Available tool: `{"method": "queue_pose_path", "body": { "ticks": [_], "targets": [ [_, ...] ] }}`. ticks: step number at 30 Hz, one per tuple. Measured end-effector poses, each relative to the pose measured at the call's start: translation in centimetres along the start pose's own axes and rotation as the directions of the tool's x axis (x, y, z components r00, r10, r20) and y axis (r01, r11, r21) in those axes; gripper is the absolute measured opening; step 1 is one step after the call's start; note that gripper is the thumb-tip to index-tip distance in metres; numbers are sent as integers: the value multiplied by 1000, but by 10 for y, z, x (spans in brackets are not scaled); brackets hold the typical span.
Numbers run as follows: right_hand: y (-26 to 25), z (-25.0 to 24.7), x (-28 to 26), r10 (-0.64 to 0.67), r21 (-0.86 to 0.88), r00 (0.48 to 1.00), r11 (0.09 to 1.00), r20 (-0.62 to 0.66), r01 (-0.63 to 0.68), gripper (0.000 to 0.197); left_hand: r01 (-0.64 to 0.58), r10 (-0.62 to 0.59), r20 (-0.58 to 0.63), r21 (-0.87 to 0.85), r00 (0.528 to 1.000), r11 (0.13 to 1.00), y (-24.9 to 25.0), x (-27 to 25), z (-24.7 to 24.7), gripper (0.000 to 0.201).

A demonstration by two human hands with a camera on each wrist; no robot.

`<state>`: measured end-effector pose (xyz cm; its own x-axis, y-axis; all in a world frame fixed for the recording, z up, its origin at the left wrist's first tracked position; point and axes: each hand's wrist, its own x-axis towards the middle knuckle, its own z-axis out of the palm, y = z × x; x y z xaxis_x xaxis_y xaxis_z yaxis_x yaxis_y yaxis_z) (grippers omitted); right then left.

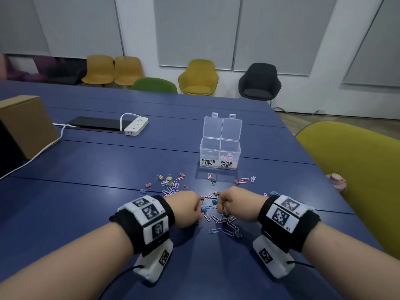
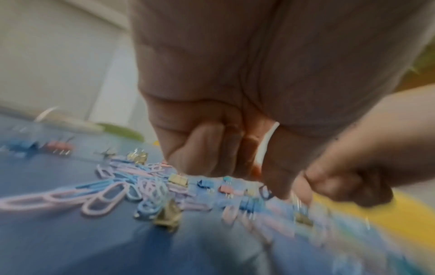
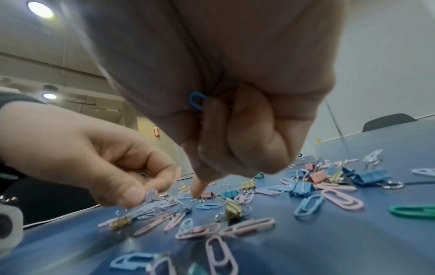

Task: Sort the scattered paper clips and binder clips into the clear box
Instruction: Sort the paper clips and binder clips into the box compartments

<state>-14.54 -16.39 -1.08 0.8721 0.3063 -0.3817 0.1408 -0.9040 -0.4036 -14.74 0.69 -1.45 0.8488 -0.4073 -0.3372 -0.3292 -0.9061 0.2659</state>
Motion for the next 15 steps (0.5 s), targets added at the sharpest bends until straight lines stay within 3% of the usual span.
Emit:
{"method": "queue_pose_path", "body": {
  "ticks": [2, 3, 4, 5, 6, 8, 11, 15],
  "targets": [
    [2, -1, -1, -11, -15, 1000, 1000, 5, 11, 36, 26, -29, -8, -246, 1000, 969, -9, -2, -8, 15],
    [2, -1, -2, -19, -40, 1000, 999, 1, 19, 33, 54, -56, 10, -447, 998, 893, -14, -2, -10, 16],
    [3, -1, -3, -28, -78, 1000, 997, -10, 27, 29, 80, -69, 44, -666, 997, 742, -17, -3, -11, 18],
    [4, 0, -4, -41, -120, 999, 992, -28, 38, 24, 101, -62, 80, -838, 995, 537, -20, -3, -11, 20],
    [5, 0, -7, -55, -157, 997, 986, -46, 48, 20, 122, -46, 113, -931, 993, 344, -22, -3, -12, 20],
    [8, -1, -12, -73, -210, 994, 976, -81, 55, 19, 172, -27, 170, -979, 985, 110, -26, -4, -13, 16],
    [15, -2, -18, -68, -292, 991, 956, -112, 32, 24, 200, -44, 201, -979, 979, -38, -27, -5, -11, 11],
    [21, 4, -16, -15, -310, 994, 950, -104, -18, 34, 163, -37, 164, -986, 986, -42, -22, -1, -3, 12]
  ]
}}
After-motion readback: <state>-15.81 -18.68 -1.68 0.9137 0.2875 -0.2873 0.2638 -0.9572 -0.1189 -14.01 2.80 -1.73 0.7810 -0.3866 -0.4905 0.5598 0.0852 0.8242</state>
